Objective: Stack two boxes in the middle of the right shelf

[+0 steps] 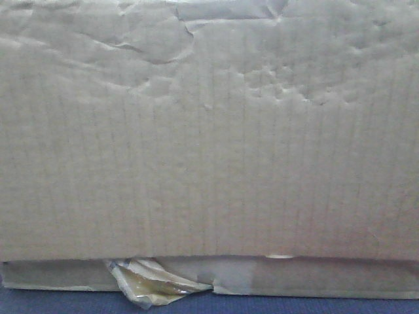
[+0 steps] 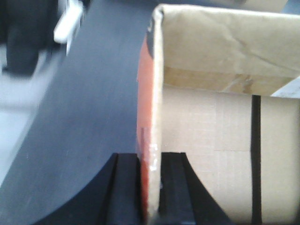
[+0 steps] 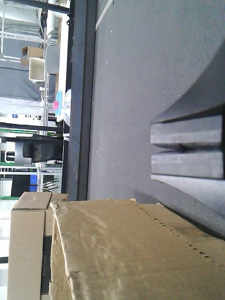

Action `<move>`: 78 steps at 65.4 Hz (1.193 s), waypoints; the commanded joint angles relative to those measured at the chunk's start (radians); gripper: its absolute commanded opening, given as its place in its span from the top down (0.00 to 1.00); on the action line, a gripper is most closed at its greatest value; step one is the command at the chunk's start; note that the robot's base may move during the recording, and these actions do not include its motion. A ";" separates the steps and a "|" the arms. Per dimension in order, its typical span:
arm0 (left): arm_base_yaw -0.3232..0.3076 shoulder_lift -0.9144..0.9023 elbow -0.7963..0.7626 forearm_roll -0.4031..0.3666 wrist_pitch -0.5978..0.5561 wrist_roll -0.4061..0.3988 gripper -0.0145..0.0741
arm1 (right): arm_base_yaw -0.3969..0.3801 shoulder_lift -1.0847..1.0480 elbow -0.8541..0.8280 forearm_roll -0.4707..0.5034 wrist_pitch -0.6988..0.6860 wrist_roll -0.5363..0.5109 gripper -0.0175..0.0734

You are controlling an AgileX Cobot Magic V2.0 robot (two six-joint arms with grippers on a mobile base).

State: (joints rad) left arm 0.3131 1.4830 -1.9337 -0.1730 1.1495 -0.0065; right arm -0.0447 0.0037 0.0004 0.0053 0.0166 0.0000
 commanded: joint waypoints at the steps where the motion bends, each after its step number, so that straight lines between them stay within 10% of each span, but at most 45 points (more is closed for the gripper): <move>1: -0.069 -0.016 -0.106 0.054 0.068 -0.098 0.96 | -0.006 -0.004 0.000 0.001 -0.024 0.000 0.99; 24: -0.636 -0.014 -0.203 0.424 0.072 -0.413 0.96 | -0.006 -0.004 0.000 0.001 -0.024 0.000 0.99; 37: -0.846 -0.008 -0.078 0.572 0.072 -0.556 0.96 | -0.006 -0.004 0.000 0.001 -0.024 0.000 0.99; 60: -0.950 -0.004 0.273 0.547 0.001 -0.762 0.96 | -0.006 -0.004 0.000 0.001 -0.024 0.000 0.99; 78: -0.953 0.077 0.358 0.495 -0.086 -0.764 0.96 | -0.006 -0.004 0.000 0.001 -0.024 0.000 0.99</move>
State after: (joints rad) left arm -0.6295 1.5357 -1.5785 0.3283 1.1085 -0.7566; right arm -0.0447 0.0037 0.0004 0.0053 0.0166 0.0000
